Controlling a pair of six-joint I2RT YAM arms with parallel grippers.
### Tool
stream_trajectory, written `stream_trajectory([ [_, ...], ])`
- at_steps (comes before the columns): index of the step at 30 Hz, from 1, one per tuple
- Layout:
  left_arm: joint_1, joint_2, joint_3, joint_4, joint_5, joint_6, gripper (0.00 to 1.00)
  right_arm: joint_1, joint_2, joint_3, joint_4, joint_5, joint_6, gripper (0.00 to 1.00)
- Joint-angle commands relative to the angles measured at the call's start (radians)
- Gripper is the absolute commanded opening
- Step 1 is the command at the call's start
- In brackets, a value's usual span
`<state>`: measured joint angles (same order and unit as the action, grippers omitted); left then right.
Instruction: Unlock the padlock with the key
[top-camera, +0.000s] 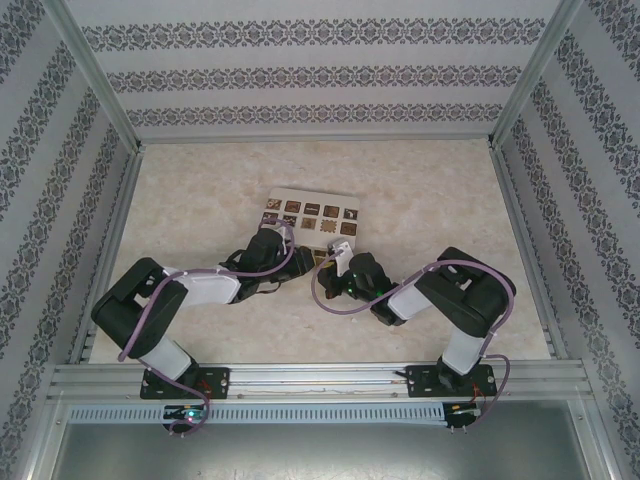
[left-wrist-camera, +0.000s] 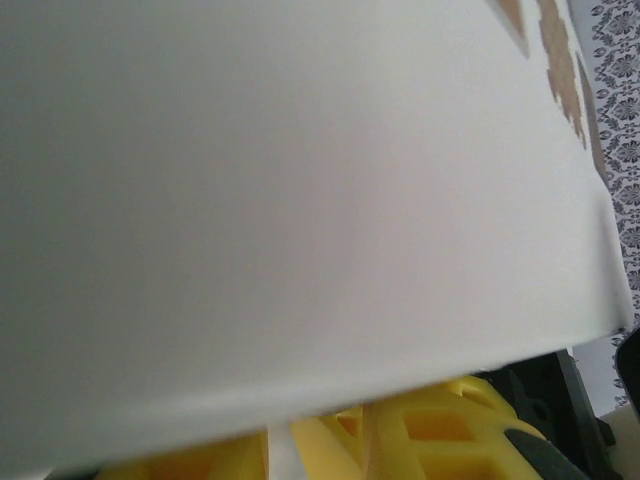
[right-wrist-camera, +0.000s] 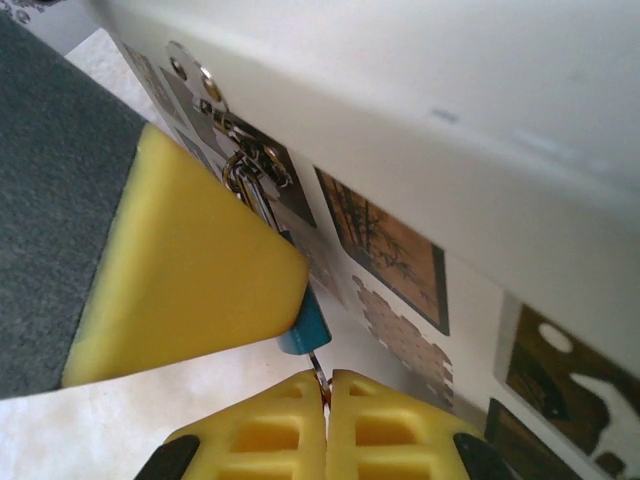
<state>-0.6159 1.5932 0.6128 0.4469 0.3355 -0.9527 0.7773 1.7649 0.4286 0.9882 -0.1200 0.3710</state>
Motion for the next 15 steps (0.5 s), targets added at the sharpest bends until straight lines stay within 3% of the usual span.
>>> stream_trajectory([
  [1,-0.030,0.021,-0.008,0.109,0.105,-0.029,0.25,0.022,0.014,0.009,0.156,0.018,0.046,0.00],
  [15,-0.009,-0.009,-0.052,0.106,0.085,-0.008,0.45,0.019,0.066,-0.030,0.173,0.047,0.113,0.00],
])
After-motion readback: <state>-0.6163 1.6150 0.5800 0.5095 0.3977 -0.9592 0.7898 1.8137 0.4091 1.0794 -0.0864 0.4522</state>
